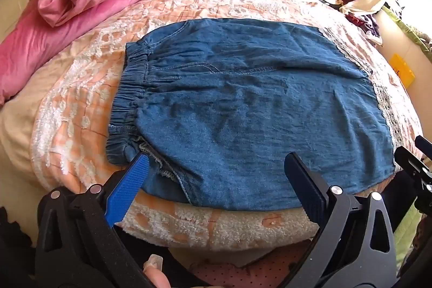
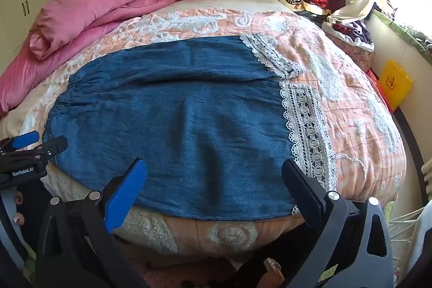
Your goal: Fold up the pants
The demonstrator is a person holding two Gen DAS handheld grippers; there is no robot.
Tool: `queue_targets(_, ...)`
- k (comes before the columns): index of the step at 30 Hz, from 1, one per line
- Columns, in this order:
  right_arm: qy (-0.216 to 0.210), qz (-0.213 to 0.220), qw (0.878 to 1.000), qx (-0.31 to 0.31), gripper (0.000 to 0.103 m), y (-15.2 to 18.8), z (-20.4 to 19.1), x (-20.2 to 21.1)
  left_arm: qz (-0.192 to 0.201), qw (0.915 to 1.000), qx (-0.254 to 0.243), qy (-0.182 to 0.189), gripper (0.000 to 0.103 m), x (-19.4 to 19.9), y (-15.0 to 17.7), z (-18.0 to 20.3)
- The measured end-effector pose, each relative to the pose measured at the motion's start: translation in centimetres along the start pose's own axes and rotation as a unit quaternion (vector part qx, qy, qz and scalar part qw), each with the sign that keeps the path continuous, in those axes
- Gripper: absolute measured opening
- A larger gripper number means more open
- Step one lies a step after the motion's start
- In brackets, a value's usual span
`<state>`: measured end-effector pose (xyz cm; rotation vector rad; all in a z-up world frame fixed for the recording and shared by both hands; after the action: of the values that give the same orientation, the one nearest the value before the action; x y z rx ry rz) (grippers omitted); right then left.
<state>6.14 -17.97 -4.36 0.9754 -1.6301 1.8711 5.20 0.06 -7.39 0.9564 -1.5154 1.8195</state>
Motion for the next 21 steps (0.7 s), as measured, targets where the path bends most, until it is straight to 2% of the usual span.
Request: queue_targets(21,0.004,-0.003,1.0,0.008,0.099,0.24,-0.5,0.24,0.003,1.0,0.0,-0.001,0.094,0.04,-0.6,0.14)
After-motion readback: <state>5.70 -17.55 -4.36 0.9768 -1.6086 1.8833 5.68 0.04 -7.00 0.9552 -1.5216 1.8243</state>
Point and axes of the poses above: each gripper's, at about its wrist camera, not at the fingertips, and x roughly against the way its jaws point, z to its right, y to its underside, the point moved 9 cm from there along -x, roughly the way its jaws point, and after that the axes turned 7 degrees about x, right-handed, at the moved point
